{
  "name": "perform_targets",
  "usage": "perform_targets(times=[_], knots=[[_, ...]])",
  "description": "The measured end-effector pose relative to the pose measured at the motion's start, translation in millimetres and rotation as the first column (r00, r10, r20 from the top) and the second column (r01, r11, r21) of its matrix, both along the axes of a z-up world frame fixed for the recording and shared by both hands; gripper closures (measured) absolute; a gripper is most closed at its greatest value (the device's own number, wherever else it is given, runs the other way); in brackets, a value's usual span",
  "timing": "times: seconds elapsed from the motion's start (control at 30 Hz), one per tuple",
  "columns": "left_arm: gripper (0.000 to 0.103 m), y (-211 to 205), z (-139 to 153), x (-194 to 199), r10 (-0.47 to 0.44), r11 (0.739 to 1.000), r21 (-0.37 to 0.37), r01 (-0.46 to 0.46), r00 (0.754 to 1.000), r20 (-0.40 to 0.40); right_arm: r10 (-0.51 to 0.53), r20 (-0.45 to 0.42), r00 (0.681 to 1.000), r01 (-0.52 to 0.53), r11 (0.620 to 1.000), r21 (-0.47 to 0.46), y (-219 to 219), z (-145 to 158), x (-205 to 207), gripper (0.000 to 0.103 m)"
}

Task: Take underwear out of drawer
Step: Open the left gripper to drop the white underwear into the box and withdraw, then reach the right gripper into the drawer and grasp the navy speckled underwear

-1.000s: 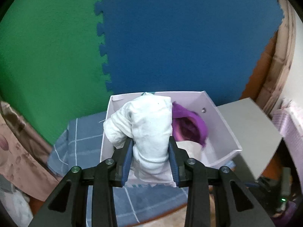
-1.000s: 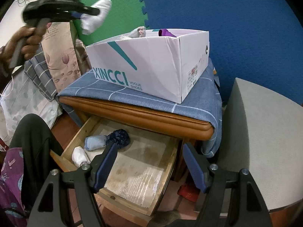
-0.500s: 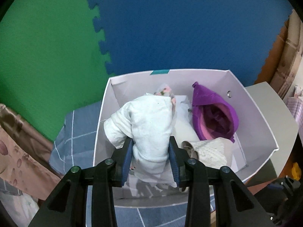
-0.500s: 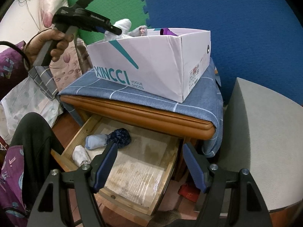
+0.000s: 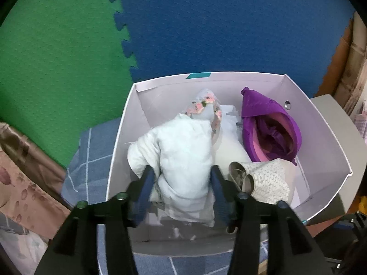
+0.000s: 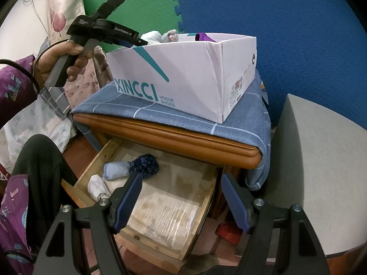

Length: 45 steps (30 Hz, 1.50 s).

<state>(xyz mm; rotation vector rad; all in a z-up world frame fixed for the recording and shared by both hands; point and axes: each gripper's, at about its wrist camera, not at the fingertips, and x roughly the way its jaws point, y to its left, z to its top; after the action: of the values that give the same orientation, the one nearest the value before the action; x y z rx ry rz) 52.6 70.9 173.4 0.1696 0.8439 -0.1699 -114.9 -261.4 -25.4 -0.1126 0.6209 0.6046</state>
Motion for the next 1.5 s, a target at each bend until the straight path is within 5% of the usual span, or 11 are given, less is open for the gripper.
perform_targets(times=[0.17,0.47,0.8,1.0,1.27,1.5], knots=[[0.027,5.7,13.4,-16.7,0.029,0.999,-0.022,-0.027,0.996,0.088,-0.001,0.000,1.000,0.001,1.000,-0.001,0.2,0.0,-0.1,0.029],[0.005,57.8,32.3,-110.4,0.108,0.970,-0.238,-0.049,0.965,0.241,0.011,0.005,1.000,-0.010,0.999,-0.042,5.8,-3.5,-1.9,0.029],[0.004,131.5,-30.4,-196.5,0.217,0.946,-0.272,-0.180,0.969,0.115,0.164,-0.016,0.986,-0.163,0.959,-0.233,57.7,-22.1,-12.5,0.029],[0.004,142.3,-43.4,-235.6,0.293,0.951,-0.160,-0.264,0.935,0.199,0.342,-0.020,0.939,-0.323,0.865,-0.384,118.2,-41.2,-13.5,0.029],[0.001,151.2,-47.1,-258.9,0.365,0.929,-0.177,-0.324,0.878,0.308,0.496,-0.055,0.867,-0.434,0.695,-0.573,190.0,-95.4,15.1,0.029],[0.001,151.9,-53.6,-251.2,0.372,0.927,-0.164,-0.338,0.886,0.278,0.572,-0.022,0.820,-0.403,0.549,-0.732,225.2,-153.8,25.7,0.029]])
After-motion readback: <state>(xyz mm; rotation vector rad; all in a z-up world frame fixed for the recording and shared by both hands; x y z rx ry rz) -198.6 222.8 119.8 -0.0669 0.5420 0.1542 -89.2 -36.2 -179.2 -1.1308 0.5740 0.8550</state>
